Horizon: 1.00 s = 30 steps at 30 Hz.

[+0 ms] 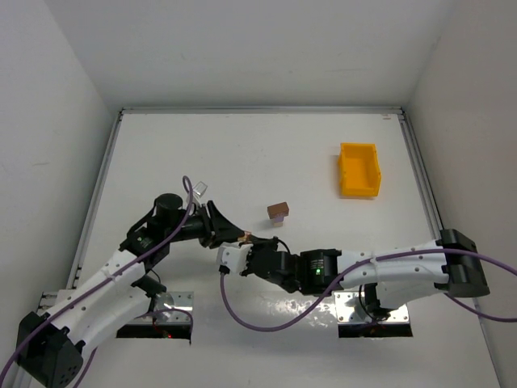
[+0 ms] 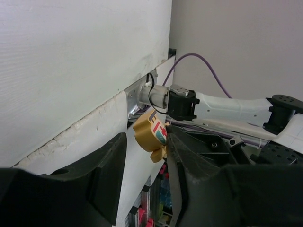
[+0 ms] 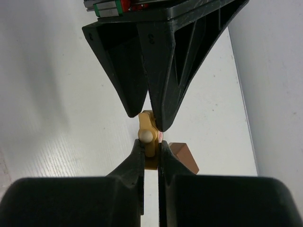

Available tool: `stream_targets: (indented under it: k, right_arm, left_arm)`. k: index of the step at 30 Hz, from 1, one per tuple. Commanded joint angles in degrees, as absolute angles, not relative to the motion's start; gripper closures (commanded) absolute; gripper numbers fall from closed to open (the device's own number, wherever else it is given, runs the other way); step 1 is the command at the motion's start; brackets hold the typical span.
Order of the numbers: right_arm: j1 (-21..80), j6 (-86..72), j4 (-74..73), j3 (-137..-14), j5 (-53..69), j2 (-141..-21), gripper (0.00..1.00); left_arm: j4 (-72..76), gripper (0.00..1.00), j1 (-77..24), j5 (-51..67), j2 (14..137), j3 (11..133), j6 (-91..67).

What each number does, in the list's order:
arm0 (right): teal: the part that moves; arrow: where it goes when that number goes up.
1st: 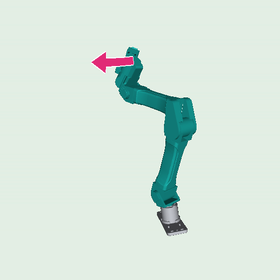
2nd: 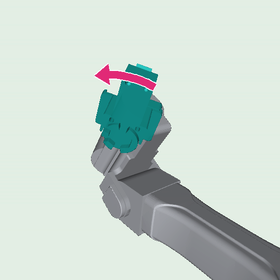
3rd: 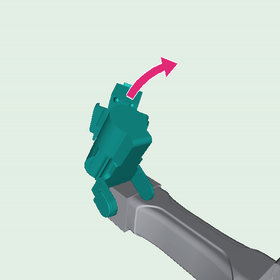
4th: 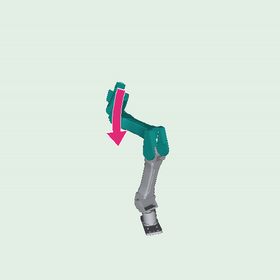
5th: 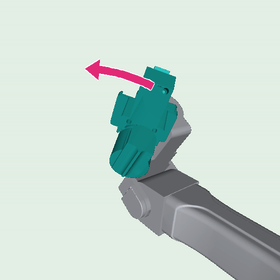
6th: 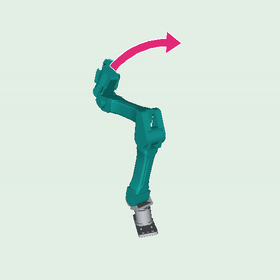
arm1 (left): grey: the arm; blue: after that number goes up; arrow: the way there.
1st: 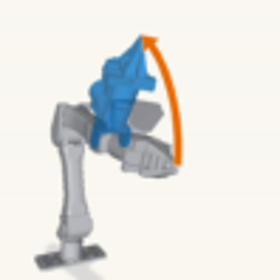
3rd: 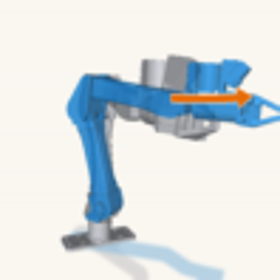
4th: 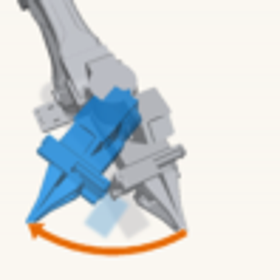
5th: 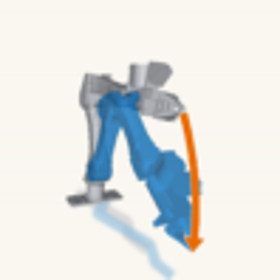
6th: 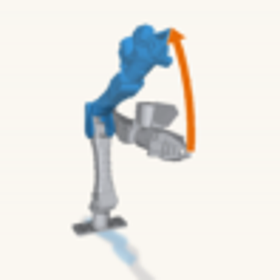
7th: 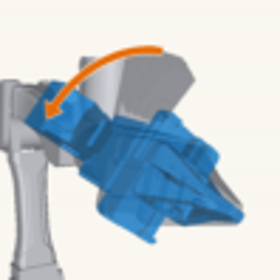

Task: Build the wood block tower

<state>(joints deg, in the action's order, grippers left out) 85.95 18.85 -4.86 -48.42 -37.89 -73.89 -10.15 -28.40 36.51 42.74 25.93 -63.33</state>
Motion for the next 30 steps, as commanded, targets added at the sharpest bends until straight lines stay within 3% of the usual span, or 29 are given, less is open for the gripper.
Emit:
stream_targets:
  k: [1,9,17,30]
  right_arm:
    - [85.61,15.57,-4.13,-48.08,-37.18,-71.9,1.0]
    - [80.87,5.9,-6.06,-44.39,-25.08,-63.82,1.0]
    - [71.99,-3.25,-13.7,-44.12,-16.52,-57.4,1.0]
    - [55.66,-7.82,-24.08,-54.49,-15.22,-63.71,1.0]
  left_arm:
    - [-11.33,0.63,-28.39,34.73,41.66,28.3,-60.3]
    - [-17.22,0.58,-27.95,21.56,37.01,37.69,-51.43]
    - [-15.03,0.58,-27.86,12.84,30.68,39.28,-45.19]
    - [-18.63,0.59,-27.95,2.38,30.67,45.0,-23.3]
